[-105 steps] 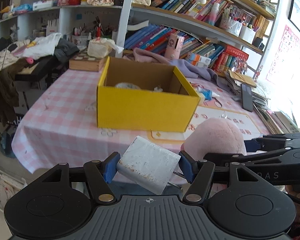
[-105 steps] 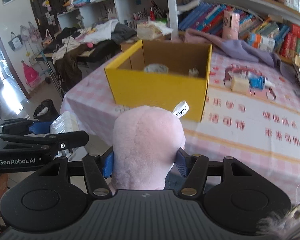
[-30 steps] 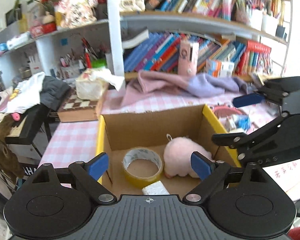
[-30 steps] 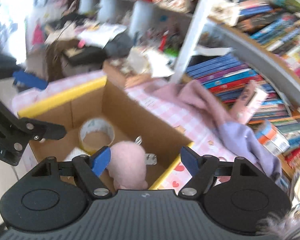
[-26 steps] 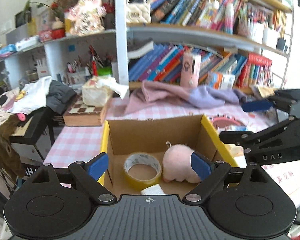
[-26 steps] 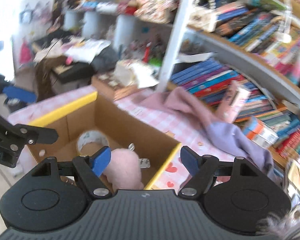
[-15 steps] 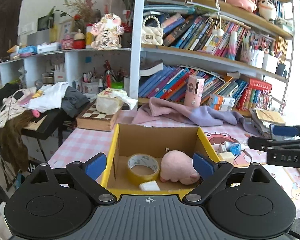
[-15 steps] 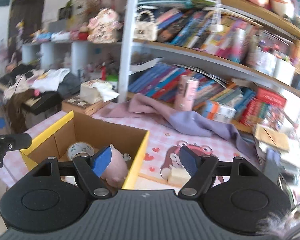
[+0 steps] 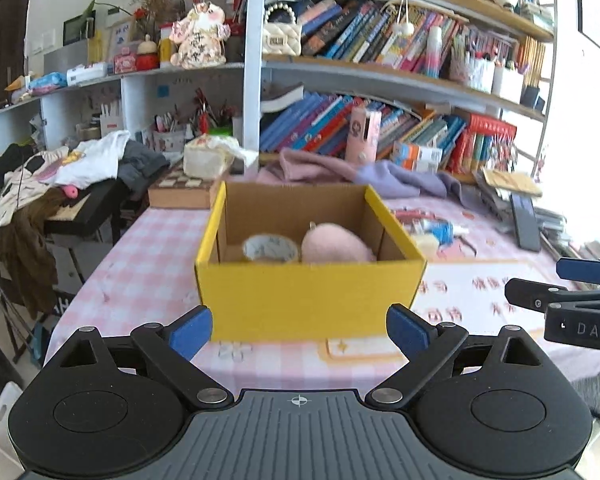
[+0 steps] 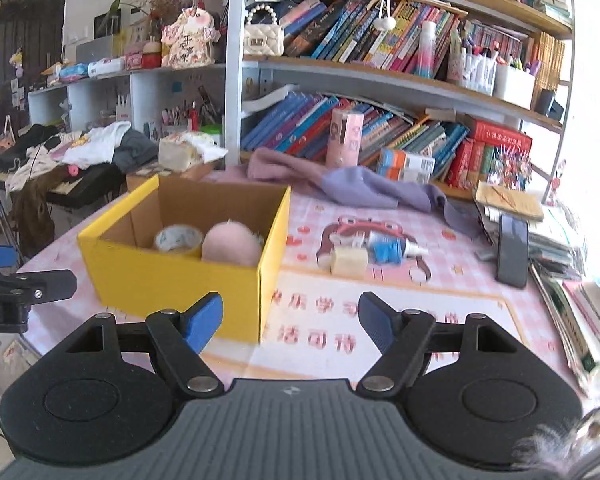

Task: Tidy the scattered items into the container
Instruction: 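Open the right tool to drop the pig while the left tool releases the plug into the box, then move both open tools back over the items on the table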

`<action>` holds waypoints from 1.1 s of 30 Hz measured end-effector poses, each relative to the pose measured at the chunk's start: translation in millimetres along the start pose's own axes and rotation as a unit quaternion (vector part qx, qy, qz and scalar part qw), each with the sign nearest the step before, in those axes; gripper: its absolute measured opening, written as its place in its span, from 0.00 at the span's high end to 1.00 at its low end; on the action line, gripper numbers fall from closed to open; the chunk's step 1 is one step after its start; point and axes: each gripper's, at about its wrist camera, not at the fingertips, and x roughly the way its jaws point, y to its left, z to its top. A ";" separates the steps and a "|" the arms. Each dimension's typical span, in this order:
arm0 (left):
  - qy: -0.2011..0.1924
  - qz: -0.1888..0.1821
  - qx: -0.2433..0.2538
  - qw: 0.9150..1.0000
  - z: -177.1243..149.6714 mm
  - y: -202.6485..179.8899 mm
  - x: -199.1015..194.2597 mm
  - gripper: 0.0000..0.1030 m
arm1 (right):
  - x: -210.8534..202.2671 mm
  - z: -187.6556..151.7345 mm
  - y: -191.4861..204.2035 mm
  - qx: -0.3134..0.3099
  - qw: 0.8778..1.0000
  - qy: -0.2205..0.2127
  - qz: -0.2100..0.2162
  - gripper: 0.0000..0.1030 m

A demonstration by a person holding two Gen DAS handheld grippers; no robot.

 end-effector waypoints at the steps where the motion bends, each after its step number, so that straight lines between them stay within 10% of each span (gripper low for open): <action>1: 0.001 0.000 0.000 1.000 -3.0 -0.6 -2.3 0.07 | -3.0 -4.9 1.8 0.000 1.000 0.002 -0.001 0.29; 33: 0.035 -0.089 0.096 0.991 -34.7 -104.0 11.1 0.07 | -36.8 -57.1 -52.4 0.039 0.996 0.041 -0.064 0.29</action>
